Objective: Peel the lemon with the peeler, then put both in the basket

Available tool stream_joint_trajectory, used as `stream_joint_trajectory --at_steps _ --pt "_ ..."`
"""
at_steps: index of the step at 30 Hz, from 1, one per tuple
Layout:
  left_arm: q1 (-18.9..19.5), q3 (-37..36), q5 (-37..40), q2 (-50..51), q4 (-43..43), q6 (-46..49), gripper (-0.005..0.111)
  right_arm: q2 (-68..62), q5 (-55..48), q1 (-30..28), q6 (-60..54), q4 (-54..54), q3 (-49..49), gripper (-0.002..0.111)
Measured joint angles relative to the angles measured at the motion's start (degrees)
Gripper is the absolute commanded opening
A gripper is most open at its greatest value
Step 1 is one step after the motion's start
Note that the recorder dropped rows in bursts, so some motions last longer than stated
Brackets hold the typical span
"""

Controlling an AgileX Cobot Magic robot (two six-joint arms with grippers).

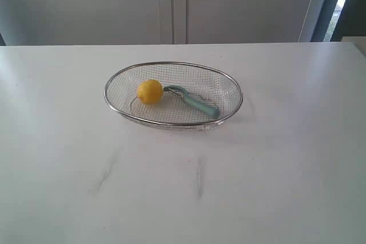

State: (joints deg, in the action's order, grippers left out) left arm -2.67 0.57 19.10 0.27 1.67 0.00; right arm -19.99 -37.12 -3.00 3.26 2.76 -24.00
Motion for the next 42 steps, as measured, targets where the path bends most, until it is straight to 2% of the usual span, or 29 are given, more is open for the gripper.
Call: stream_joint_trajectory --at_steps 5,15,22,27,42 --pt "0.0 0.0 0.0 0.0 0.0 0.0 0.0 6.33 5.95 0.0 0.0 -0.14 6.45 0.0" --pt "0.0 0.0 0.0 0.0 0.0 0.0 0.0 19.4 7.39 0.0 0.0 -0.39 13.24 0.0" --pt "0.0 0.0 0.0 0.0 0.0 0.0 0.0 19.65 7.39 -0.12 0.0 -1.82 13.24 0.0" --pt "0.0 0.0 0.0 0.0 0.0 0.0 0.0 19.65 7.39 -3.42 0.0 -2.17 13.24 0.0" --pt "0.0 0.0 0.0 0.0 0.0 0.0 0.0 19.65 7.39 -3.41 0.0 -2.76 13.24 0.0"
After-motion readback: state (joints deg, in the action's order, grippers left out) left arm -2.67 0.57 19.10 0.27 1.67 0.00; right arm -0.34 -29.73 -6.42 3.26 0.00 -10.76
